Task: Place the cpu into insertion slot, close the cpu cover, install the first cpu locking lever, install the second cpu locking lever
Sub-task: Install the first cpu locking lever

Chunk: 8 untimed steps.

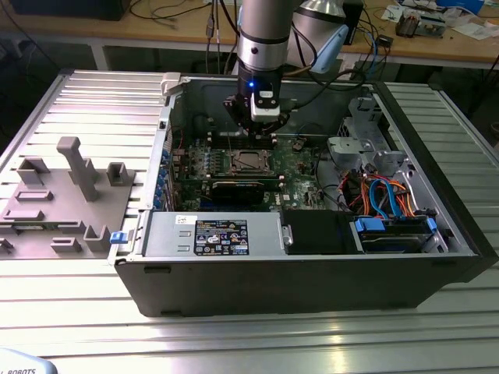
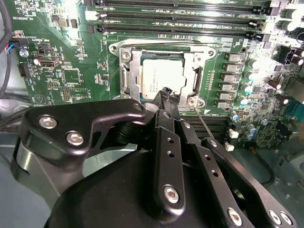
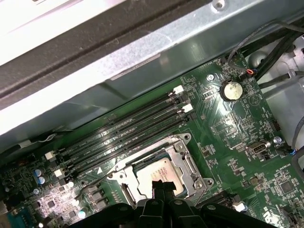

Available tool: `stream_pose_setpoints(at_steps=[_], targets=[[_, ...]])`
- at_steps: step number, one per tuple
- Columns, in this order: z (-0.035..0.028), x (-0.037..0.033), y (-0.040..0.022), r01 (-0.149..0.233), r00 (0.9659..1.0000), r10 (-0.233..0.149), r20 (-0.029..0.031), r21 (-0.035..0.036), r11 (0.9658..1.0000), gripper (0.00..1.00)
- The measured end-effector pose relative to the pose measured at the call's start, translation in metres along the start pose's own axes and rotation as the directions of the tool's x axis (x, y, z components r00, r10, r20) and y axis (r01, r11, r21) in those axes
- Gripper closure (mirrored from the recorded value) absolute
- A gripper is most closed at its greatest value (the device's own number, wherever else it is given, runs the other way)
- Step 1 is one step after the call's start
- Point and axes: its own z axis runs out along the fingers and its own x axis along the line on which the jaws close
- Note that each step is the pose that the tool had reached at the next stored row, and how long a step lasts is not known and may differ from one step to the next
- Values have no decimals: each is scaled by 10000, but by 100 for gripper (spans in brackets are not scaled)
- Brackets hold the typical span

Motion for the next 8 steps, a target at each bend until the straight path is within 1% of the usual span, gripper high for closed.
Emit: stream_pose_setpoints(at_steps=[8], targets=[[0,0,0,67,10000,-67,1,0,10000,89]])
